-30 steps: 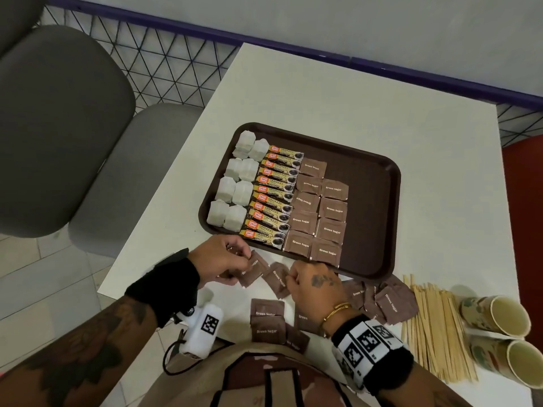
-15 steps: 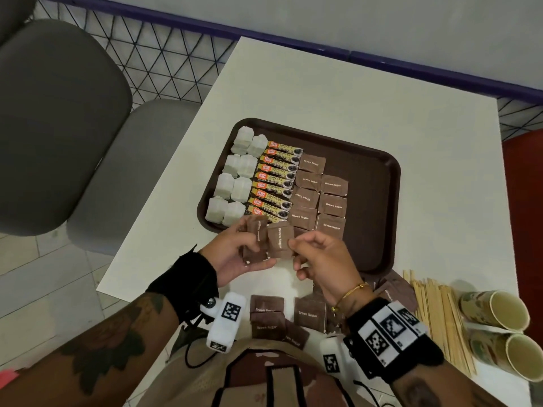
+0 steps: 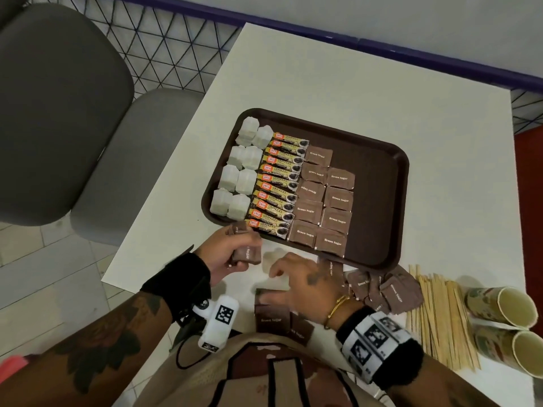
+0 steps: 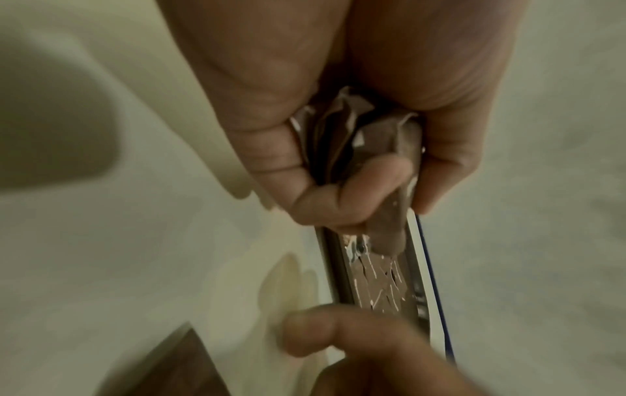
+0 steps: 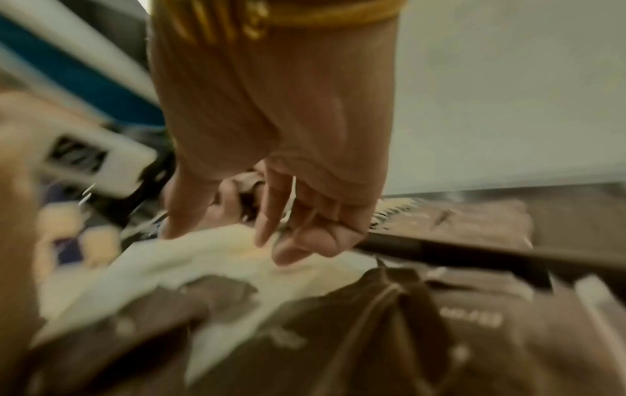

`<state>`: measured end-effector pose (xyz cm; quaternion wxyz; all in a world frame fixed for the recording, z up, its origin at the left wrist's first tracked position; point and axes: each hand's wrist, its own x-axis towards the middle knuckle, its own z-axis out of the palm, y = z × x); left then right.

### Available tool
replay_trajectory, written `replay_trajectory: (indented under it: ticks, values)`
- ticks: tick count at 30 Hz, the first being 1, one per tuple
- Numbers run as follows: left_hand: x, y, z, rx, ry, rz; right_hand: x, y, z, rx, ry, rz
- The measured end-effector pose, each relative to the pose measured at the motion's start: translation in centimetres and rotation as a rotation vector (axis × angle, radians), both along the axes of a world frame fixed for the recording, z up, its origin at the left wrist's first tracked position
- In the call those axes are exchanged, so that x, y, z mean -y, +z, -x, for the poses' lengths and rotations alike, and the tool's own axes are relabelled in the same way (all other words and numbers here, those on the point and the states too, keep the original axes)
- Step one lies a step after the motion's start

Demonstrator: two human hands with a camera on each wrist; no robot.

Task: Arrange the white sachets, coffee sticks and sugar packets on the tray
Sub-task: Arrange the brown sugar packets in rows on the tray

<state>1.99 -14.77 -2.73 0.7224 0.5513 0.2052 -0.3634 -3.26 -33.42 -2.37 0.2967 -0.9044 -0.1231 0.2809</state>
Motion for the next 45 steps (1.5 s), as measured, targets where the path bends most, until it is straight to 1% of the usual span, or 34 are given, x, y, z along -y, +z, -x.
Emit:
replay_trajectory:
  ticks: [1, 2, 3, 7, 10, 13, 15, 17, 19, 21, 23, 25, 29, 32, 33, 34, 35, 37, 38, 39, 40, 41, 43, 45]
  values:
    - [-0.3, 0.1, 0.0, -0.009, 0.017, 0.006, -0.2, -0.2, 0.3, 0.039, 0.162, 0.169]
    - [-0.5, 0.3, 0.0, -0.018, 0.028, 0.007, -0.4, -0.4, 0.6, 0.078, 0.263, 0.275]
    - [-0.7, 0.4, 0.0, -0.025, 0.035, 0.006, -0.7, -0.6, 0.8, 0.103, 0.307, 0.312]
    - [-1.3, 0.4, 0.1, -0.005, 0.055, 0.099, -1.4, -0.8, 0.6, 0.132, 0.288, 0.288]
    - [-1.2, 0.4, 0.1, -0.012, 0.069, 0.137, -1.1, -0.8, 0.2, 0.061, 0.265, 0.274]
    - [-1.3, 0.3, 0.2, -0.033, 0.086, 0.173, -0.5, -0.9, -0.2, -0.055, 0.154, 0.196]
    - [-1.4, 0.1, 0.2, -0.033, 0.077, 0.177, 0.2, -1.2, -0.5, -0.093, 0.072, 0.131]
    - [-1.4, 0.0, 0.3, -0.025, 0.073, 0.160, 0.8, -1.1, -1.1, -0.111, -0.080, 0.003]
    - [-1.1, 0.0, 0.2, -0.014, 0.078, 0.131, 1.3, -0.6, -2.0, -0.070, -0.283, -0.142]
    - [-0.3, 0.1, 0.1, 0.007, 0.073, 0.093, 1.5, 0.1, -2.8, 0.052, -0.422, -0.213]
    - [0.8, 0.4, 0.1, 0.028, 0.059, 0.064, 1.2, 0.6, -3.3, 0.162, -0.460, -0.233]
    - [2.0, 0.7, 0.1, 0.035, 0.033, 0.055, 0.5, 0.7, -3.5, 0.178, -0.455, -0.249]
    - [3.3, 0.9, 0.3, 0.025, -0.039, 0.051, -0.1, 1.2, -2.9, 0.118, -0.413, -0.323]
    - [3.0, 0.5, 0.3, 0.045, -0.047, 0.034, 0.2, 2.1, -1.8, -0.026, -0.403, -0.431]
    - [2.8, 0.3, 0.3, 0.056, -0.053, 0.021, 0.5, 2.0, -1.4, -0.015, -0.382, -0.418]
    - [2.6, 0.1, 0.4, 0.061, -0.059, 0.005, 1.0, 1.7, -0.8, 0.018, -0.323, -0.348]
    - [2.3, -0.2, 0.5, 0.061, -0.064, -0.008, 1.5, 1.3, -0.3, 0.051, -0.219, -0.237]
    - [1.9, -0.5, 0.7, 0.054, -0.082, -0.040, 2.2, 0.5, 1.0, 0.110, 0.116, 0.014]
    - [1.8, -0.5, 0.7, 0.055, -0.091, -0.061, 2.4, 0.2, 1.7, 0.147, 0.283, 0.092]
    - [1.6, -0.5, 0.7, 0.056, -0.098, -0.074, 2.6, -0.1, 2.2, 0.165, 0.419, 0.163]
    - [1.5, -0.5, 0.6, 0.055, -0.102, -0.079, 2.8, -0.2, 2.7, 0.189, 0.500, 0.236]
    - [1.5, -0.5, 0.6, 0.054, -0.106, -0.078, 2.9, -0.4, 3.0, 0.225, 0.544, 0.291]
    - [1.4, -0.5, 0.6, 0.057, -0.116, -0.078, 2.8, -0.4, 3.1, 0.281, 0.567, 0.321]
    - [1.3, -0.5, 0.7, 0.061, -0.130, -0.084, 2.4, 0.0, 3.1, 0.268, 0.549, 0.331]
